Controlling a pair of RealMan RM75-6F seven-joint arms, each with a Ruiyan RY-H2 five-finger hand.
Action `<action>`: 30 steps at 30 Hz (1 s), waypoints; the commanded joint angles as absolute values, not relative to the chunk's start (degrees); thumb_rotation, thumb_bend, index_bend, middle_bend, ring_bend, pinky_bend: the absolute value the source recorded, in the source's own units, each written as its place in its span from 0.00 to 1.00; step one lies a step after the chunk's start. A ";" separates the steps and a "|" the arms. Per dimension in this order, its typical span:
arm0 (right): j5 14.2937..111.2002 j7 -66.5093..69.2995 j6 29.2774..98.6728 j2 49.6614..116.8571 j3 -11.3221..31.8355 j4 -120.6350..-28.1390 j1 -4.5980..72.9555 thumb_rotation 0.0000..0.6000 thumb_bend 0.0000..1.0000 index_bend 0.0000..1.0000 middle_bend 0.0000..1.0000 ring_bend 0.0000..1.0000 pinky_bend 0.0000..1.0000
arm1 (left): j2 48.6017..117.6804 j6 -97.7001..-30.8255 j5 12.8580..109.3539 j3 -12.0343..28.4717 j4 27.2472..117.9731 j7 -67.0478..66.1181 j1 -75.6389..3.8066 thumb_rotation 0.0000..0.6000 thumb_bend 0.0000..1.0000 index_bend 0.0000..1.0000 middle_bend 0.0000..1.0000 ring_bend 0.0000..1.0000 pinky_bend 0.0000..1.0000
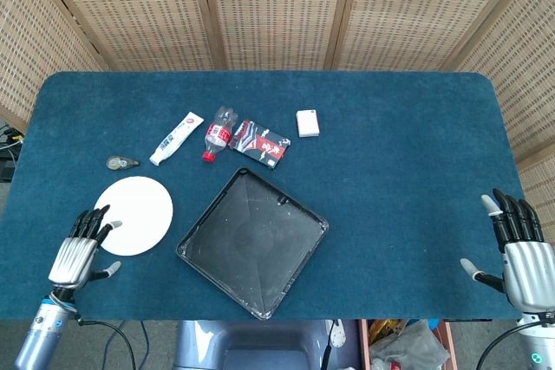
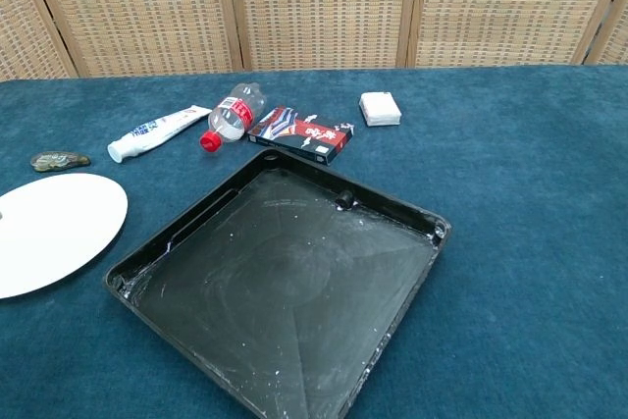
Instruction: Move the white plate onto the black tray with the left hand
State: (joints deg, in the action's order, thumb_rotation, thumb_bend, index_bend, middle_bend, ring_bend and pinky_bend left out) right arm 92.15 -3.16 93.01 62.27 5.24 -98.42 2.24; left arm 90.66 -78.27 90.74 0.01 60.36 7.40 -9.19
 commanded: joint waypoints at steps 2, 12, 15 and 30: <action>91.87 -3.06 92.86 62.18 5.30 -98.44 2.27 1.00 0.00 0.00 0.00 0.00 0.00 | 92.89 -77.69 90.03 0.15 57.29 8.55 -9.78 1.00 0.21 0.25 0.00 0.00 0.00; 91.76 -2.72 92.74 62.06 5.30 -98.40 2.34 1.00 0.00 0.00 0.00 0.00 0.00 | 95.48 -76.68 89.06 0.23 52.56 9.74 -10.55 1.00 0.22 0.26 0.00 0.00 0.00; 91.70 -2.49 92.77 62.05 5.33 -98.37 2.33 1.00 0.00 0.00 0.00 0.00 0.00 | 95.90 -76.14 88.84 0.34 51.50 9.67 -11.07 1.00 0.22 0.26 0.00 0.00 0.00; 91.38 -2.34 92.42 62.19 5.40 -98.09 2.56 1.00 0.00 0.00 0.00 0.00 0.00 | 97.42 -74.21 87.41 0.74 48.36 11.06 -12.65 1.00 0.33 0.40 0.00 0.00 0.00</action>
State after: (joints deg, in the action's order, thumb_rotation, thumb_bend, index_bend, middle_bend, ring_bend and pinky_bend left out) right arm 91.39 -2.34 92.42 62.19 5.40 -98.10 2.56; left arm 97.40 -74.15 87.43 0.74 48.43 11.07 -12.64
